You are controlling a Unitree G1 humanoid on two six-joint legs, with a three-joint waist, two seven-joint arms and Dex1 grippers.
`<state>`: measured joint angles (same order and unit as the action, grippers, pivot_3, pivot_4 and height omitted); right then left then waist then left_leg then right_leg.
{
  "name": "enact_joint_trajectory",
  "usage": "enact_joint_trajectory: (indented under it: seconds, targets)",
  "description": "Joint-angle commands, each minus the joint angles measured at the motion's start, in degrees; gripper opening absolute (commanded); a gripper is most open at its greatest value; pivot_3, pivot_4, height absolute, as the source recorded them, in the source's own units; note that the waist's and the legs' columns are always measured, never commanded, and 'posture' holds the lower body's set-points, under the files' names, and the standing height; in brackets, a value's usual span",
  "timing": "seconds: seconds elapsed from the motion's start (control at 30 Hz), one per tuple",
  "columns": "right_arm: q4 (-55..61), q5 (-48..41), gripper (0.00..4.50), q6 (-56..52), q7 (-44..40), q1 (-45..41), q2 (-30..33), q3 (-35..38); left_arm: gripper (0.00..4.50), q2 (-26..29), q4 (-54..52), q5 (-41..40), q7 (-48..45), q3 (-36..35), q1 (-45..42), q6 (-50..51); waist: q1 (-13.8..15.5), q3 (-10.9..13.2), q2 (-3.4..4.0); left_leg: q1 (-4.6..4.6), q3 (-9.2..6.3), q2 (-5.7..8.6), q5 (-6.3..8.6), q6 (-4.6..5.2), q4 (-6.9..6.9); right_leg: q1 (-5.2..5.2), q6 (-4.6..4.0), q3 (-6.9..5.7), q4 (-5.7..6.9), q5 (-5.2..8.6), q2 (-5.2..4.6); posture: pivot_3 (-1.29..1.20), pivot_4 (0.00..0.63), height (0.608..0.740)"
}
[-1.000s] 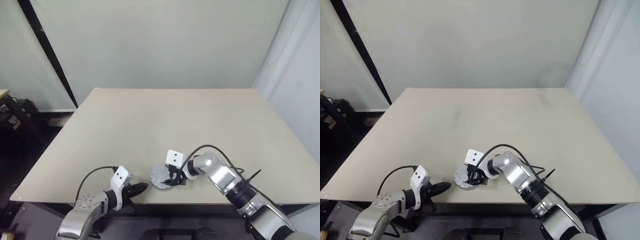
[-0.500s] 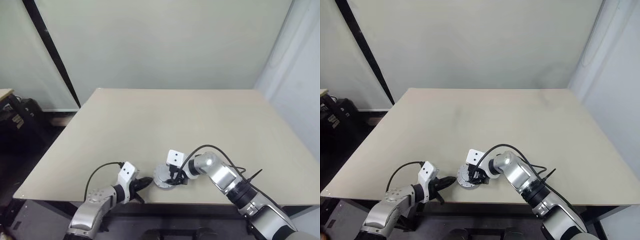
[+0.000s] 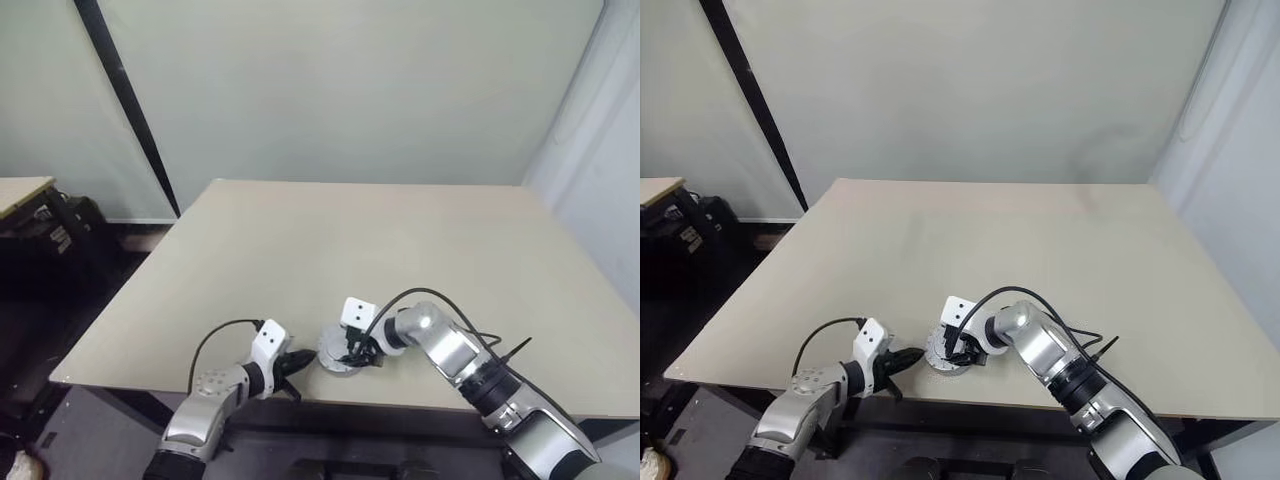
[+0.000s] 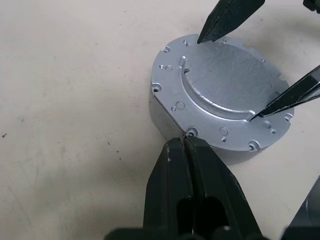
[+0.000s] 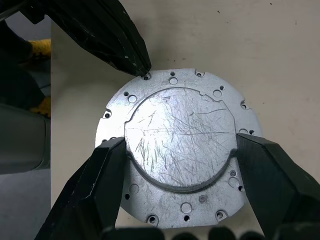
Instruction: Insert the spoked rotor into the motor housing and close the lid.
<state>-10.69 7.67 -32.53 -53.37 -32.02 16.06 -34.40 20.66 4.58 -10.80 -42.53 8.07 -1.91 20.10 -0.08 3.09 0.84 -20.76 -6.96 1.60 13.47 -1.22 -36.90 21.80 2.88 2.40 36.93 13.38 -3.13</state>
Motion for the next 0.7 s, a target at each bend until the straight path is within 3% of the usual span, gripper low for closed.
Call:
enact_joint_trajectory:
  seconds: [0.03, 0.37, 0.7]
  targets:
    - [2.19, 0.11, 3.19, -0.1, -1.8, 0.18, -0.3, -2.0, 0.0, -1.87, 1.4, 1.23, 0.3, 2.69, -2.03, -0.66, 0.17, -0.01, 0.02, 0.0, 0.0, 0.02, 0.0, 0.0, -0.01, -0.02, 0.0, 0.0, -0.02, 0.0, -0.03, 0.0, 0.0, 0.74]
    - [1.44, 0.38, 3.19, -0.1, -1.56, -0.09, -1.22, -1.46, 0.0, -5.36, -0.87, -3.38, -0.43, -2.71, -3.94, -3.39, 0.08, -0.02, -0.07, -0.05, -0.05, 0.01, 0.0, 0.0, -0.01, 0.01, 0.02, -0.05, -0.05, 0.01, -0.05, 0.0, 0.0, 0.74]
    - [0.69, 0.38, 3.19, -0.75, -1.77, -0.06, -1.86, -1.1, 0.0, -4.65, -0.34, -2.24, -1.37, -0.53, -4.45, -0.4, -2.25, -0.17, -0.32, -0.09, -0.07, -0.15, -0.06, 0.11, 0.89, 0.49, 0.16, -0.01, 0.03, -0.1, 0.12, 0.0, 0.0, 0.74]
